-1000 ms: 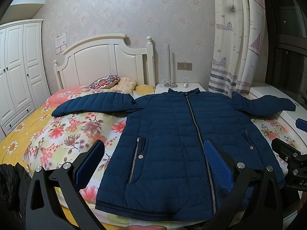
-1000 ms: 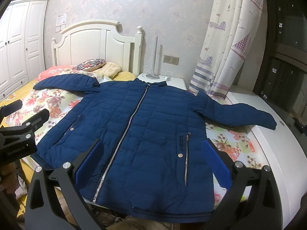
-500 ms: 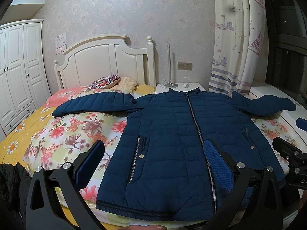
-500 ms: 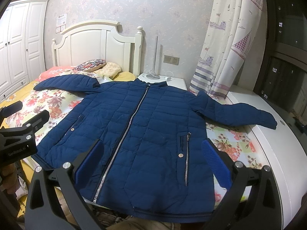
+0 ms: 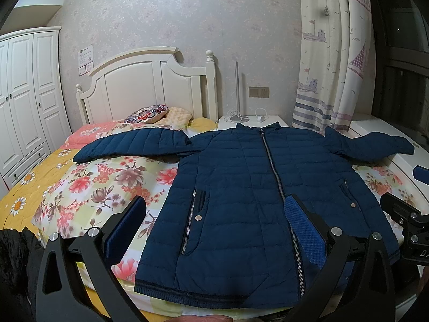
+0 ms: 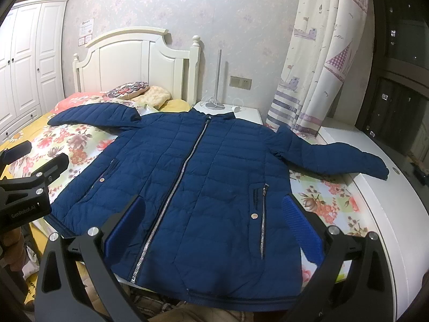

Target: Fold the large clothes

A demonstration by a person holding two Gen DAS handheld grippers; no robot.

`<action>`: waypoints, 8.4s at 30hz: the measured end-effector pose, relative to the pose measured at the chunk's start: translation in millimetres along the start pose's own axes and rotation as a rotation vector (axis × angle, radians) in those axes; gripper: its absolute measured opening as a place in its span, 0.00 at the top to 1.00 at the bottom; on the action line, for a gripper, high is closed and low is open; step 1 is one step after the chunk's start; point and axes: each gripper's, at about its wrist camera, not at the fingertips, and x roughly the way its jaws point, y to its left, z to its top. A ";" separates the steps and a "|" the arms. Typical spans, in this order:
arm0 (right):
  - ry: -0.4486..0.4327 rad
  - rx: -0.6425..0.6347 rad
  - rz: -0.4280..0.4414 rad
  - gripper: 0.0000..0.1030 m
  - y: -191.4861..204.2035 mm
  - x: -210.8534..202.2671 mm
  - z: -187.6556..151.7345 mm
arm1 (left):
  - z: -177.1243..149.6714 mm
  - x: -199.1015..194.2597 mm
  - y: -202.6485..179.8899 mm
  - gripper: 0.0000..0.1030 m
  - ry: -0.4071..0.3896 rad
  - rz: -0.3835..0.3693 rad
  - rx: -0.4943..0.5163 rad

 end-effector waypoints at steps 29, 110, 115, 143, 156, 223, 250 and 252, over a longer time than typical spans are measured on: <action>0.251 0.733 -0.206 0.02 -328.8 264.6 -27.1 | 18.1 327.2 0.0 0.04 0.441 0.004 0.090; 0.226 0.405 0.170 0.12 -191.1 329.4 30.3 | 82.6 345.6 -126.8 0.05 0.323 -0.130 0.301; 0.186 0.496 0.254 0.13 -204.3 327.4 21.9 | 105.9 363.8 -118.3 0.53 0.262 -0.203 0.047; 0.169 0.537 0.296 0.13 -210.3 329.4 21.9 | 81.0 326.7 43.2 1.00 0.084 -0.181 -0.535; 0.173 0.525 0.287 0.13 -209.5 330.8 22.6 | 49.8 406.6 73.7 0.92 0.472 -0.263 -0.690; 0.240 0.039 0.528 0.20 46.4 389.1 104.6 | 6.7 366.3 462.0 0.97 -0.040 -0.188 -1.259; -0.052 0.548 0.257 0.14 -205.3 218.5 48.1 | 60.0 324.5 -117.9 0.04 0.250 -0.409 0.249; -0.004 0.550 0.276 0.14 -199.5 226.0 42.3 | 69.0 303.5 -93.3 0.04 0.190 -0.401 0.135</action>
